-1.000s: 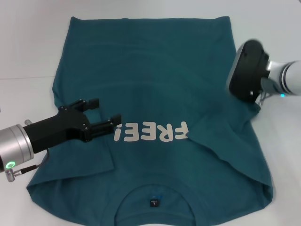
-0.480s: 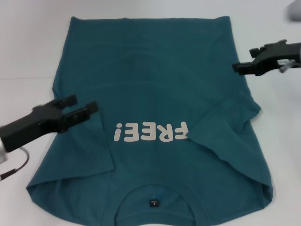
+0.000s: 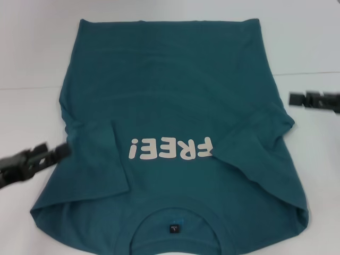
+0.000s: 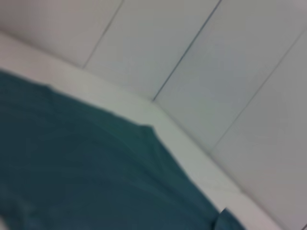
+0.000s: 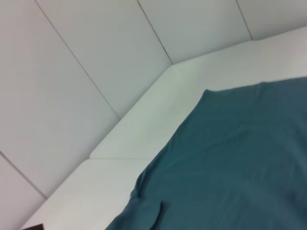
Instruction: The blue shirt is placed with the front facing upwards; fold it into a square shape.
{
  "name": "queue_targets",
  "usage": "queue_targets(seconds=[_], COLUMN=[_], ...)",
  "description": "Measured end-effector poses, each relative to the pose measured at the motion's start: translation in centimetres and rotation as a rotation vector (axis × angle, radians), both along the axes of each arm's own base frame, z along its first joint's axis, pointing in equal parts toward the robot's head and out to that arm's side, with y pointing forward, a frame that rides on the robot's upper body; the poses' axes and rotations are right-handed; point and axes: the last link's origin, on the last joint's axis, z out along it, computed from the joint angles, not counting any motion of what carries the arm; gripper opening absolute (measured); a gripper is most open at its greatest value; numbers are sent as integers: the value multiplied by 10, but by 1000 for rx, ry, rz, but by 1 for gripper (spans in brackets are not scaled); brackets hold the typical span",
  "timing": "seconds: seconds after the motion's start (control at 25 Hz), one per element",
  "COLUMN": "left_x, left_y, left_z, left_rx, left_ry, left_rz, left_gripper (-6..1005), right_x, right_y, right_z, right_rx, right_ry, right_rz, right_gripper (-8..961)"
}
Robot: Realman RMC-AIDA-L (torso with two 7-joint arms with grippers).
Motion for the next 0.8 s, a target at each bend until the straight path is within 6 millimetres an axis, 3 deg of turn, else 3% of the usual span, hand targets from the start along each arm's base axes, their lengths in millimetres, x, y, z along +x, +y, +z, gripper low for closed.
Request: queue_targets(seconds=[0.04, 0.24, 0.32, 0.8], left_x=[-4, -20, -25, -40], left_y=[-5, -28, -32, -16], left_z=[1, 3, 0, -22], left_rx=[-5, -14, -19, -72], left_ry=[15, 70, 101, 283], left_rz=[10, 40, 32, 12], left_gripper=[898, 893, 891, 879], right_x=[6, 36, 40, 55], right_y=[-8, -35, -37, -37], right_z=[0, -3, -5, -19], right_rx=[10, 52, 50, 28], right_ry=[22, 79, 84, 72], right_rz=[-5, -30, -32, -41], right_gripper=[937, 931, 929, 917])
